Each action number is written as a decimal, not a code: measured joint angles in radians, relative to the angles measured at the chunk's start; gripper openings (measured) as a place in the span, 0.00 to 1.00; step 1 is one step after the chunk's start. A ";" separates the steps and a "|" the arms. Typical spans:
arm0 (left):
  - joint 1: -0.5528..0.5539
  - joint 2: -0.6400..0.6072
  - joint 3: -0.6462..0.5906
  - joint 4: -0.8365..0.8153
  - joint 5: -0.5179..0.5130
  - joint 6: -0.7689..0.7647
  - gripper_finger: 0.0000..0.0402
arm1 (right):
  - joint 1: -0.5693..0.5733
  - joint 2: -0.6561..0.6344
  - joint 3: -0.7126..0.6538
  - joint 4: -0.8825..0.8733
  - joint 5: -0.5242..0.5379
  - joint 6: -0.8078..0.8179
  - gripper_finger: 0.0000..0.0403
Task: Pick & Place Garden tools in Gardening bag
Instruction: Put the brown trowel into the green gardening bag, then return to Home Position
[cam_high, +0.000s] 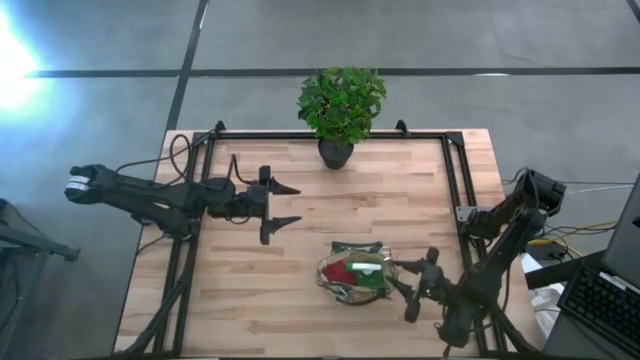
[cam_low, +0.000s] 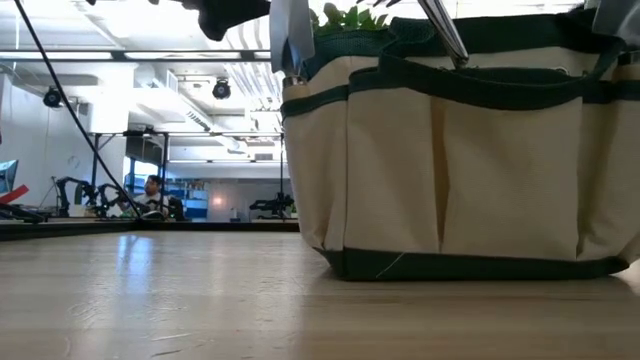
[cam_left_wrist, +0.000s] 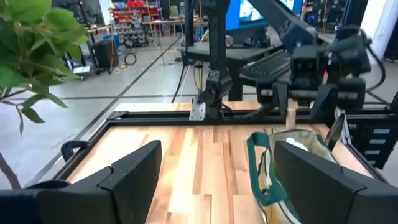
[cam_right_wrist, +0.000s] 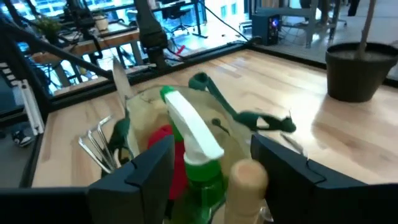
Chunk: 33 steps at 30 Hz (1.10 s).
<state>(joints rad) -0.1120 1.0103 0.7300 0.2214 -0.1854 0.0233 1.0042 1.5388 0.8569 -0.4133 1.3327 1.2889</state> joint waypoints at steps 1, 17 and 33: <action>0.000 0.000 0.000 -0.005 0.000 0.000 0.78 | 0.001 -0.010 0.003 0.000 0.000 -0.021 0.51; 0.005 -0.062 -0.052 -0.055 -0.003 0.098 0.56 | -0.014 -0.389 0.005 -0.001 -0.104 -0.514 0.30; 0.075 -0.184 -0.227 0.095 0.026 0.194 0.02 | -0.209 -0.633 -0.073 0.002 -0.287 -0.795 0.02</action>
<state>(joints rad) -0.0369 0.8264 0.5034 0.3167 -0.1595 0.2173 0.7952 0.9062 0.7834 -0.4112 1.0452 0.4937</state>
